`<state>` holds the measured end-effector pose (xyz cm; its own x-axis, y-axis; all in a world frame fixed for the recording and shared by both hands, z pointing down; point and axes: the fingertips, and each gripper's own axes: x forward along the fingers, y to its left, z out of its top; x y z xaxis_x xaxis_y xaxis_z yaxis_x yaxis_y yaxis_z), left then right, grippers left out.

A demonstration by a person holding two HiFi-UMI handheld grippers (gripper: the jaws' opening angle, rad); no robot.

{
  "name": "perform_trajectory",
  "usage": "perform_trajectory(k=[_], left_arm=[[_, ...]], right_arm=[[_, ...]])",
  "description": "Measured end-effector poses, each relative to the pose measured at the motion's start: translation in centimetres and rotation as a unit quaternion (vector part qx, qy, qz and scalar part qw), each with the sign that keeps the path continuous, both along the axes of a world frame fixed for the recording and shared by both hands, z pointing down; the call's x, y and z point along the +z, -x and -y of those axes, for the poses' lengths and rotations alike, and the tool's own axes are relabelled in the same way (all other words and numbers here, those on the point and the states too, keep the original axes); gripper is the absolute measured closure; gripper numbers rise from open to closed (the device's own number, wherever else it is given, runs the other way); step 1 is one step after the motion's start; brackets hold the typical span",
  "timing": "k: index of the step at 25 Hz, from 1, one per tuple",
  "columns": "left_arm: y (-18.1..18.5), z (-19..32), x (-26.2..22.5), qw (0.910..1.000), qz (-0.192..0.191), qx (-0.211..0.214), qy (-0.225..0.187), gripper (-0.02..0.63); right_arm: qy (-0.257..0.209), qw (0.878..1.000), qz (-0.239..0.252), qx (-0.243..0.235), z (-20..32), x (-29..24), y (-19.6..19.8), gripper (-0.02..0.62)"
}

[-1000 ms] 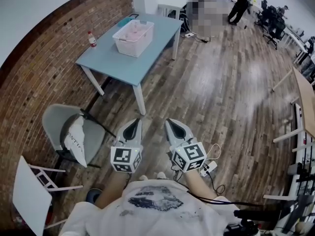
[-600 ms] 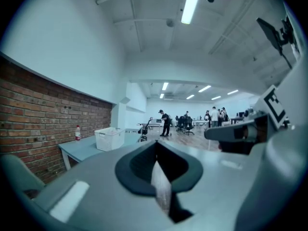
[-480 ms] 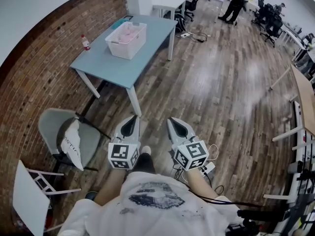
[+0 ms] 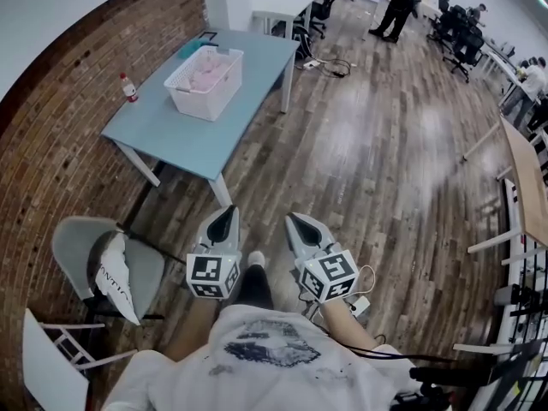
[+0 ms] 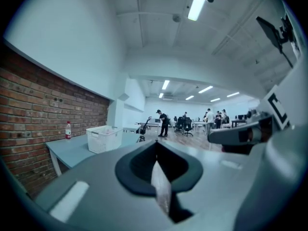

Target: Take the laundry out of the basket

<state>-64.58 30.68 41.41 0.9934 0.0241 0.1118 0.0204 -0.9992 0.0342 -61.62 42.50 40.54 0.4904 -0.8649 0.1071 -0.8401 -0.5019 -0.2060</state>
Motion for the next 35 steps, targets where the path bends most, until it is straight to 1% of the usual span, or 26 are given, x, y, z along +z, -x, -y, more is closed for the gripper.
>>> perform_trajectory(k=[10,16,23,27,31,35], left_arm=[[-15.0,10.6,-0.1,0.9999,0.008,0.011,0.006,0.615],[-22.1,16.4,-0.5,0.9999,0.007,0.012,0.008,0.615],[-27.0,21.7,-0.3,0.9997,0.003,-0.008,0.025,0.616],[-29.1,23.7,-0.3,0.9996,-0.003,-0.017,0.023,0.615],[-31.1,26.1,-0.1,0.9991,-0.009,-0.039,0.015,0.615],[-32.9,28.4,0.9,0.9974,0.0,-0.071,0.013,0.616]], right_arm=[[0.006,1.0,0.008,-0.006,12.2,-0.3,-15.1,0.598],[0.014,1.0,0.009,-0.008,18.2,-0.6,-22.3,0.598],[0.025,0.999,0.01,-0.021,23.1,-0.7,-27.5,0.598],[0.025,0.999,0.004,-0.032,25.2,-0.8,-29.9,0.598],[0.025,0.998,-0.006,-0.051,27.5,-0.6,-32.6,0.598],[0.024,0.997,0.0,-0.076,29.5,0.5,-35.4,0.598]])
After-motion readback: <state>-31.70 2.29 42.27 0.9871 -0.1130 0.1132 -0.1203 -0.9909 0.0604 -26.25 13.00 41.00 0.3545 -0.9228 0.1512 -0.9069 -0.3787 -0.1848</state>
